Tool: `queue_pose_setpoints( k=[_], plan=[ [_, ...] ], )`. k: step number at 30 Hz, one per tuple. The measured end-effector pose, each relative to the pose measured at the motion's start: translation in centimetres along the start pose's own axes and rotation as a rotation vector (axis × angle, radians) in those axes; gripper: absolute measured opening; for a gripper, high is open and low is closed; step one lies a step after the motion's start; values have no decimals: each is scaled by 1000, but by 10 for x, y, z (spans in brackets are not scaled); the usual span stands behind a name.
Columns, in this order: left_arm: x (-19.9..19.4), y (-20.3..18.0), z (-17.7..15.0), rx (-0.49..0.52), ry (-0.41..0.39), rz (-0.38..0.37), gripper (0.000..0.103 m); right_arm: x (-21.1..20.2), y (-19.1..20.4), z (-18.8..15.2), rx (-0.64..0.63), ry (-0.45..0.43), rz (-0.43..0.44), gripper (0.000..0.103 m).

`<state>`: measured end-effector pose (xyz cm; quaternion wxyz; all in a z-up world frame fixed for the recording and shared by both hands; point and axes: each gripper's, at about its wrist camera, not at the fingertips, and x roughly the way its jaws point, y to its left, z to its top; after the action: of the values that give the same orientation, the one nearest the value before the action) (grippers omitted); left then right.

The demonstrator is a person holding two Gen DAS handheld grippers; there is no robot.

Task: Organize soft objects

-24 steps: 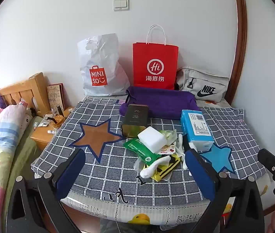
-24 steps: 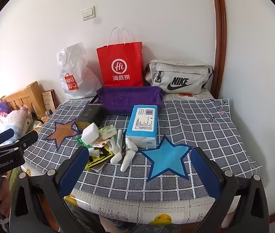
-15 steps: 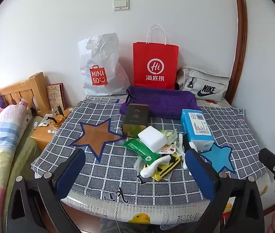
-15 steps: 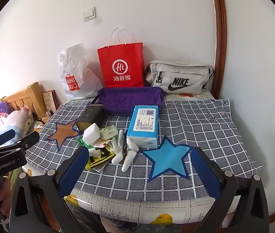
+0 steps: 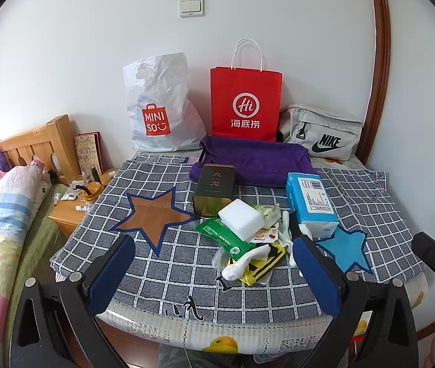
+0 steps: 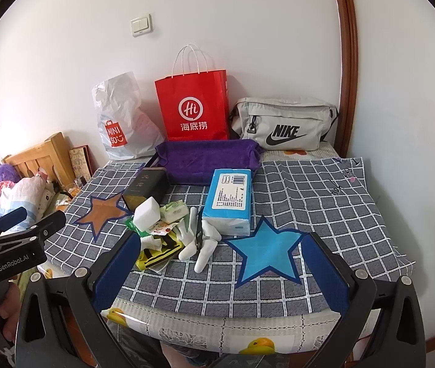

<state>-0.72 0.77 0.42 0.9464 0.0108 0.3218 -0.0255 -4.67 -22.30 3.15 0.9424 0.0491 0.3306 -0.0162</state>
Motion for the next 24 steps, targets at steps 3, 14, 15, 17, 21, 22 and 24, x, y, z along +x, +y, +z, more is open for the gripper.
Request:
queue_pose_setpoints(
  k=[3, 14, 15, 17, 21, 22, 24],
  plan=[
    [-1, 1, 0, -1, -1, 0, 103, 0, 1, 0, 2, 0, 1, 103],
    [-2, 2, -1, -1, -2, 0, 103, -4, 1, 3, -1, -3, 3, 103],
    [-3, 2, -1, -1, -3, 0, 103, -5, 1, 3, 1, -5, 3, 103],
    [-4, 3, 1, -1, -2, 1, 103, -5, 1, 3, 1, -6, 5, 103],
    [-4, 3, 1, -1, -3, 1, 103, -7, 1, 4, 2, -11, 7, 103],
    [-4, 3, 1, -1, -3, 1, 103, -7, 1, 3, 3, -16, 9, 103],
    [-4, 3, 0, 0, -3, 2, 103, -7, 1, 3, 1, -12, 7, 103]
  ],
)
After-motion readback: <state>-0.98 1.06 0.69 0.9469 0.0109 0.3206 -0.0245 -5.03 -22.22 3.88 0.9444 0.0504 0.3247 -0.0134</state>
